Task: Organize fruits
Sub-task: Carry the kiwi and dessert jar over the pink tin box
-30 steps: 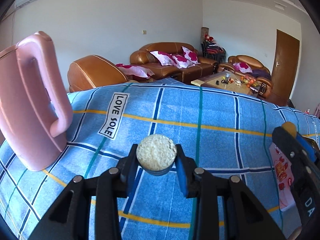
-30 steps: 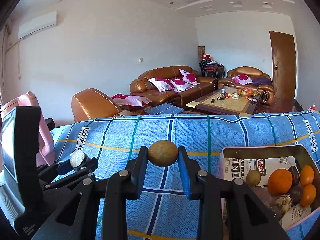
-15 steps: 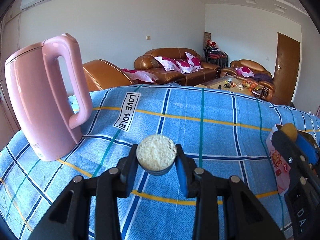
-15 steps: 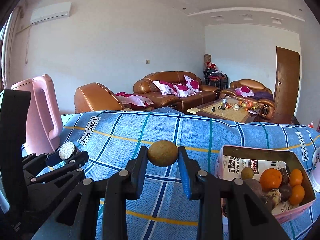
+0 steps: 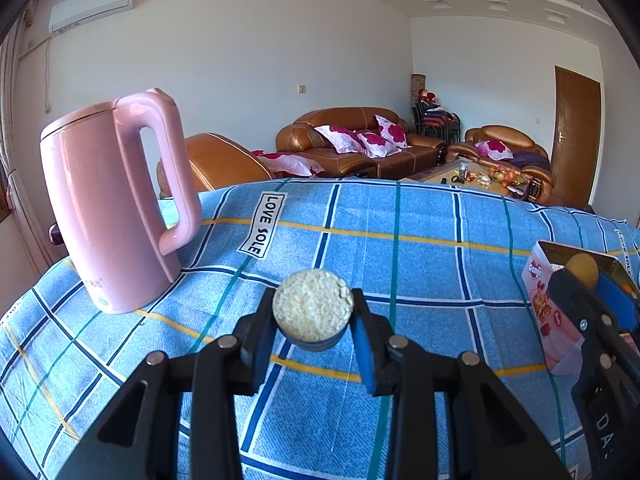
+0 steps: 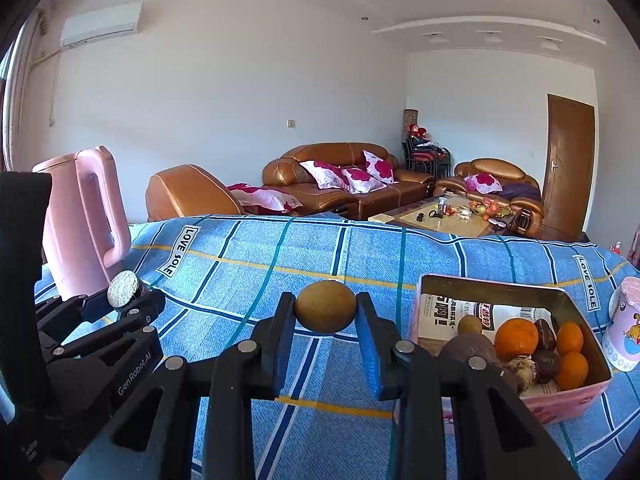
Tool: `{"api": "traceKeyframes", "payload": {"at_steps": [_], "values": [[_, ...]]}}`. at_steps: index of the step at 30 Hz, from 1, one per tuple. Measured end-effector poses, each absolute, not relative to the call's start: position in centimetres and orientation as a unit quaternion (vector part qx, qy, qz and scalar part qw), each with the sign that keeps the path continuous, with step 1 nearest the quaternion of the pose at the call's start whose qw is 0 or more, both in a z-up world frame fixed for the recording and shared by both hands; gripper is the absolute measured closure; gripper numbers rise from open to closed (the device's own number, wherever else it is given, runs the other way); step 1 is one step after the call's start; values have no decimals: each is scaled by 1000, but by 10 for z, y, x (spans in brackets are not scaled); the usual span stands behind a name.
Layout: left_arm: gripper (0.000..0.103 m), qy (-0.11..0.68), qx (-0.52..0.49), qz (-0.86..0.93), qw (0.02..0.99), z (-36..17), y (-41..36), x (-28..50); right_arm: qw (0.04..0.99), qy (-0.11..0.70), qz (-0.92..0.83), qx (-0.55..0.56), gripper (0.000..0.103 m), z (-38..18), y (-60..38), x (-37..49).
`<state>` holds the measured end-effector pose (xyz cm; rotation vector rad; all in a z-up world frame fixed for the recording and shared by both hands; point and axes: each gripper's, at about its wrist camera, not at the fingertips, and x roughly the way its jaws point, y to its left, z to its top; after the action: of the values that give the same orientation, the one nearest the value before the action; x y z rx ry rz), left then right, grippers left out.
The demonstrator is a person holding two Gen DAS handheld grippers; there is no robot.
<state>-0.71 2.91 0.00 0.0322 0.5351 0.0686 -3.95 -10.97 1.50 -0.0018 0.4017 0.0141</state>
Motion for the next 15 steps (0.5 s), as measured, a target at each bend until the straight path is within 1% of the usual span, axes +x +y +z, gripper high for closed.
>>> {"api": "traceKeyframes", "payload": {"at_steps": [15], "values": [[66,268,19,16,963,1,6,-27,979,206,2,-1,70,15,-129,-60]]}}
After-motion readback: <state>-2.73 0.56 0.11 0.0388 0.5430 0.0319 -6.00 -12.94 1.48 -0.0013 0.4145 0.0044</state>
